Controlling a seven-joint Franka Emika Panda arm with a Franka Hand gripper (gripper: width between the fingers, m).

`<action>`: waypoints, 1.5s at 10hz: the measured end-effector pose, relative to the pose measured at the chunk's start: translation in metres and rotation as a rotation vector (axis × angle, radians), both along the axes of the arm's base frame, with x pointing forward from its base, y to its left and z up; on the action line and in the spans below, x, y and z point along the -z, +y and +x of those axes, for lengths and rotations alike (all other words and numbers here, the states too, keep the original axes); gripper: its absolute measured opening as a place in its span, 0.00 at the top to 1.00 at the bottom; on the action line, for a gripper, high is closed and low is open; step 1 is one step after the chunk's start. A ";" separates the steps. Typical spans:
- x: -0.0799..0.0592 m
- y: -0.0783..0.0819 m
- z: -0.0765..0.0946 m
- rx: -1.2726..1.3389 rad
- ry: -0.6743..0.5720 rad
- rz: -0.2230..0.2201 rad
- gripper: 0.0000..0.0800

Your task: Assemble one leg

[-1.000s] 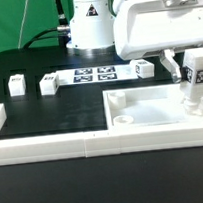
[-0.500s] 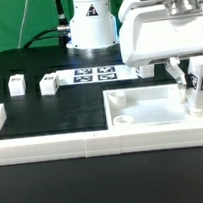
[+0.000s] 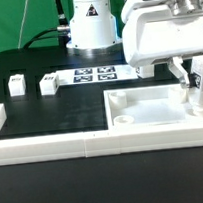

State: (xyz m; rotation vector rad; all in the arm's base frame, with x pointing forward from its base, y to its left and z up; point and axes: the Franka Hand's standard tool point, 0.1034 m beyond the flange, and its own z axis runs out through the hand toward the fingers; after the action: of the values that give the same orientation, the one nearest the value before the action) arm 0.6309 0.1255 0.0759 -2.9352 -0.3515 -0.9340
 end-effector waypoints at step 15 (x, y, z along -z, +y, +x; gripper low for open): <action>0.024 -0.008 -0.012 0.009 0.033 -0.001 0.31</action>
Offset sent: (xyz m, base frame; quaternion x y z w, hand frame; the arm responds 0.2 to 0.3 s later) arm -0.0088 -0.0056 -0.0067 -0.0010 0.0088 -0.0052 0.9999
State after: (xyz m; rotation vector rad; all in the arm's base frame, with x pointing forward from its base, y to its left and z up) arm 0.6194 0.1177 0.0522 -2.9520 -0.3377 -0.8855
